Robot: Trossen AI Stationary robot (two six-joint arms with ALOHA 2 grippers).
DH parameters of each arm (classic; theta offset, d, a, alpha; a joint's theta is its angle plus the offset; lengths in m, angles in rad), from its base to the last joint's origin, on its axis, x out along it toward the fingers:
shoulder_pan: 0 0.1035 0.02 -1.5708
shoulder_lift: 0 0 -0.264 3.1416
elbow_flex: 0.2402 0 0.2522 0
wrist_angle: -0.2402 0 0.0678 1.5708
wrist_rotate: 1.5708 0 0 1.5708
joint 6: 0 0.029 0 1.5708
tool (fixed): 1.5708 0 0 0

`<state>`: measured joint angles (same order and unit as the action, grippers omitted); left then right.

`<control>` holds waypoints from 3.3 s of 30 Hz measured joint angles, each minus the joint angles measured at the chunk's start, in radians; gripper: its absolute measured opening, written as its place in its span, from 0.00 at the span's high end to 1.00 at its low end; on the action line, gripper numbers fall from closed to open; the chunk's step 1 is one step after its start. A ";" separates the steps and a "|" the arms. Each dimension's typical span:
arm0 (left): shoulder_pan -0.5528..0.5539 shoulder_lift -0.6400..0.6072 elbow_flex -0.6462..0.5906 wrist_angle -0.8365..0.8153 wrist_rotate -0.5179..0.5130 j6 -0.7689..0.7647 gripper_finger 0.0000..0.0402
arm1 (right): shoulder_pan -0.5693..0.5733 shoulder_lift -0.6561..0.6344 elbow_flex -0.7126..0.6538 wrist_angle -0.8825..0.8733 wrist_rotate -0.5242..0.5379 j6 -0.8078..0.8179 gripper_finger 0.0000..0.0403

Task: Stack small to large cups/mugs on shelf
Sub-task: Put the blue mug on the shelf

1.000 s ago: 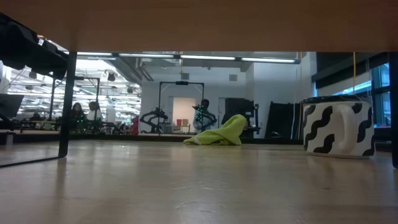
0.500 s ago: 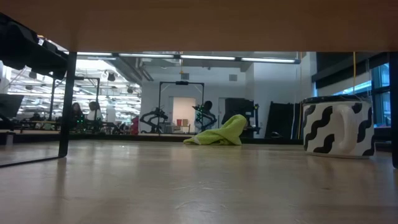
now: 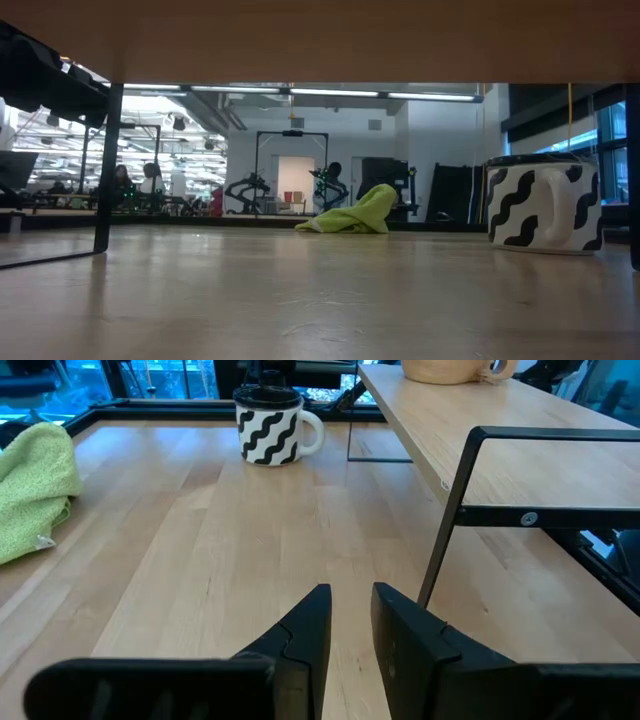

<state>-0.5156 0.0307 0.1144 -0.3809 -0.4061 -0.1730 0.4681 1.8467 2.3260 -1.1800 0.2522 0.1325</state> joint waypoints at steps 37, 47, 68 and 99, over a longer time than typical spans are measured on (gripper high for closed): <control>-0.003 0.044 -0.001 1.464 1.414 0.162 0.83 | -0.111 -0.167 0.000 -0.240 0.514 0.257 0.66; -0.003 0.043 -0.001 1.398 1.292 0.021 0.83 | -0.111 -0.167 0.000 -0.247 0.516 0.252 0.66; -0.001 0.041 -0.001 1.403 1.433 0.048 0.83 | -0.115 -0.167 0.000 -0.246 0.567 0.268 0.66; -0.012 0.041 -0.001 1.313 -0.386 -0.105 0.83 | -0.133 -0.167 0.000 -0.248 0.588 0.426 0.66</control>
<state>-0.5276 0.0714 0.1136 0.9325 -0.7917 -0.2782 0.3353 1.6794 2.3257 -1.4277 0.8401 0.5582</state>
